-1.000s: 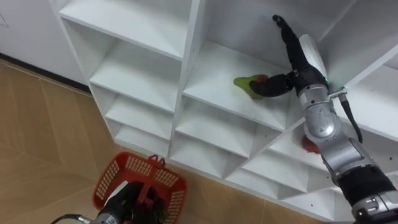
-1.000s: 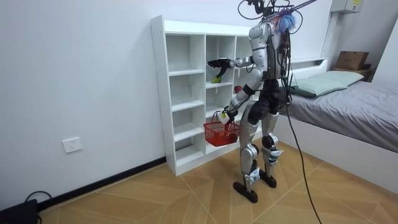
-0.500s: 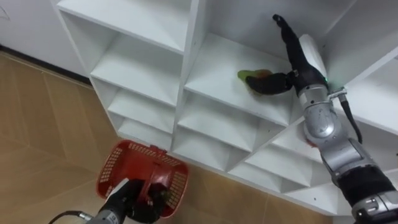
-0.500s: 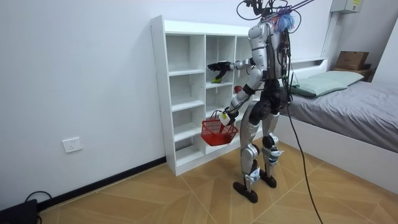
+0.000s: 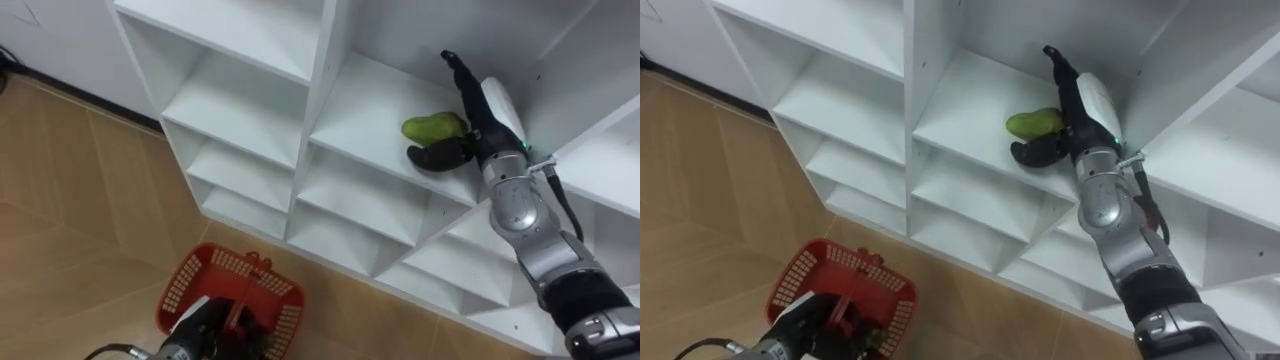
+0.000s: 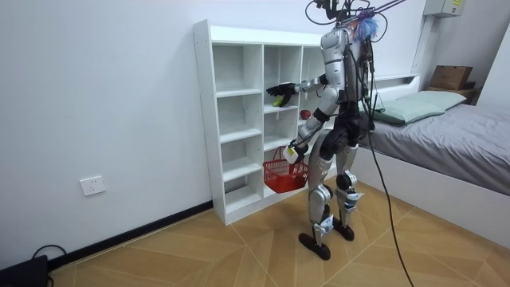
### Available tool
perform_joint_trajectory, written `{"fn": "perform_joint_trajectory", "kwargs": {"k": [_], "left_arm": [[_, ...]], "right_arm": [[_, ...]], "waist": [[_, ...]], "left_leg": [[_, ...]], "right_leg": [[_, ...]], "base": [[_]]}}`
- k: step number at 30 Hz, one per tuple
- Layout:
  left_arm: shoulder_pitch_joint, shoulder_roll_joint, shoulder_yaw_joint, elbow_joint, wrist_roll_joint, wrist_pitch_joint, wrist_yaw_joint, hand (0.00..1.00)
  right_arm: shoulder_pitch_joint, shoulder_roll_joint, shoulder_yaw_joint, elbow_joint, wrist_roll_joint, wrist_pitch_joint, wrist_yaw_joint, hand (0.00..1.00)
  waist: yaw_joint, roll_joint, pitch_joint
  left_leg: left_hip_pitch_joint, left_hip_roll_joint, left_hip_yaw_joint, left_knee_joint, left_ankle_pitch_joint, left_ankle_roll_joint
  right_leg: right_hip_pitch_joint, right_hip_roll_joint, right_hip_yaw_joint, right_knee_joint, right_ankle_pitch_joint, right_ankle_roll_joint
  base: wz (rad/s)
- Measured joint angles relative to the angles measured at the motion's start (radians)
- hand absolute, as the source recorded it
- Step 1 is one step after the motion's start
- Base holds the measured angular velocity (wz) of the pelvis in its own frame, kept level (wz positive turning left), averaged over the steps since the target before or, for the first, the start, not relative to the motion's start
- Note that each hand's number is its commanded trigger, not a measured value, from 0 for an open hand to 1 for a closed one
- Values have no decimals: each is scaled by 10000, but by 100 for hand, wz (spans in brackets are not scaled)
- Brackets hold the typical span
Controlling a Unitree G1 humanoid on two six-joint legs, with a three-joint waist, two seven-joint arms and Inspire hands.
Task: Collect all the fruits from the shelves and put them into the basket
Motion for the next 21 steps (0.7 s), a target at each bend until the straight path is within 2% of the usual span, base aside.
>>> {"fn": "perform_joint_trajectory", "kwargs": {"k": [17,19,21], "left_arm": [[-116,-22,-47,119,-9,256,17,100],[-157,-22,-47,118,-7,255,19,100],[-207,-26,-49,96,-2,255,24,100]], "right_arm": [[-199,4,-3,329,253,60,69,0],[-240,4,-5,436,242,5,70,11],[-279,4,-3,498,241,-4,107,32]], "waist": [[-10,208,-8],[-8,209,-9],[0,209,-12]], "left_leg": [[-37,-35,-64,28,61,14],[-44,-38,-65,32,63,14],[-48,-39,-65,30,72,15]], "right_leg": [[-12,-4,32,9,37,4],[-18,-4,29,9,38,4],[-33,-4,28,12,44,4]], "base": [[1],[0],[0]]}}
